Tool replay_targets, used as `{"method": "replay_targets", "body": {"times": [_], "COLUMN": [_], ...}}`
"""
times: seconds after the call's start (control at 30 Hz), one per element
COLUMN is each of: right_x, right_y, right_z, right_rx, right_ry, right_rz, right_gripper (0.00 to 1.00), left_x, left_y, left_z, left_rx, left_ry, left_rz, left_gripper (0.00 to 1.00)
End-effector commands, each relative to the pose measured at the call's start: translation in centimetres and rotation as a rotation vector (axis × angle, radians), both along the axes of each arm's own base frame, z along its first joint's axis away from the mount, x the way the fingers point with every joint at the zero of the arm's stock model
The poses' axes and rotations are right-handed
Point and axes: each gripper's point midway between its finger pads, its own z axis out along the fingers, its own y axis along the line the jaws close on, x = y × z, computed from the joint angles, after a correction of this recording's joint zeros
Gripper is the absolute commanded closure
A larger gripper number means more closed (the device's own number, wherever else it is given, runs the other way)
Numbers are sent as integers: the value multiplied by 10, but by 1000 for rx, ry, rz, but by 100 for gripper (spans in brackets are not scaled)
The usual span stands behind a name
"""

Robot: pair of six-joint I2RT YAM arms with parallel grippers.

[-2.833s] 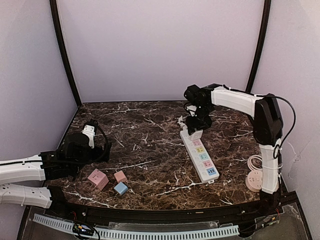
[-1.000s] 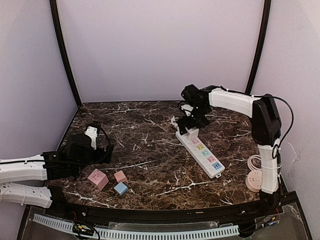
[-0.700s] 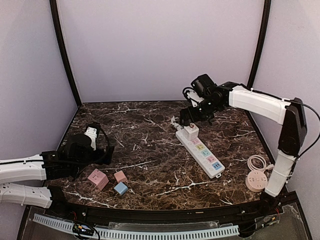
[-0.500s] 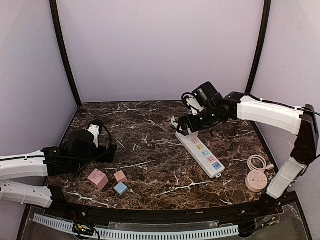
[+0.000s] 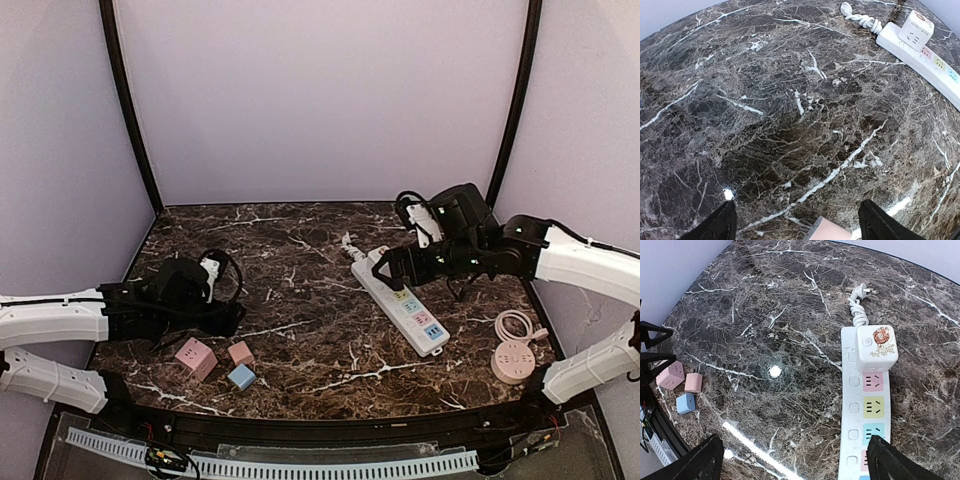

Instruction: Insert the plug

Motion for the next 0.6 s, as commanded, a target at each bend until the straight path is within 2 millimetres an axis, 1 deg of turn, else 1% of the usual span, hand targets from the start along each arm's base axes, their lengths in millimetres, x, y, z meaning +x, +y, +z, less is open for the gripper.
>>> {"method": "replay_targets", "body": {"times": [0.0, 0.1, 0.13, 0.17, 0.2, 0.23, 0.27, 0.3, 0.33, 0.4, 0.43, 0.47, 0.5, 0.53, 0.57], "right_x": [-2, -1, 0, 1, 2, 4, 5, 6, 7, 5, 3, 1, -1, -2, -1], "right_y": [3, 4, 4, 5, 5, 4, 3, 1, -2, -4, -4, -5, -6, -9, -12], "right_z": [8, 10, 12, 13, 14, 14, 13, 10, 4, -4, -7, -12, -18, -22, -29], "right_rx": [37, 28, 28, 28, 30, 27, 25, 22, 18, 33, 51, 68, 85, 100, 111], "right_ry": [-10, -7, -8, -9, -11, -15, -20, -22, -22, -20, -16, -10, -6, -4, -3], "right_rz": [-2, -3, -6, -7, -12, -21, -33, -48, -61, -75, -79, -83, -91, -108, -132], "right_gripper": [1, 1, 1, 1, 1, 1, 1, 1, 1, 1, 2, 1, 1, 1, 1], "left_x": [-12, -17, -19, -18, -18, -16, -17, -18, -20, -21, -25, -23, -27, -23, -26], "left_y": [-2, -10, -11, -9, -10, -9, -11, -15, -19, -29, -26, -29, -23, -28, -28], "left_z": [-4, -5, -9, -5, -9, -3, -8, -3, -6, 0, -7, -1, -9, 1, -5], "left_rx": [-1, -1, 18, 33, 64, 81, 109, 111, 125, 127, 170, 166, 220, 210, 248], "left_ry": [59, 84, 100, 114, 135, 142, 159, 171, 190, 227, 265, 269, 309, 311, 353], "left_rz": [-23, -37, -32, -3, 6, 23, 22, 19, 8, -18, -18, -10, 1, 15, 15], "left_gripper": [17, 17, 17, 17, 17, 16, 16, 15, 14, 13, 13, 11, 11, 10, 10]}}
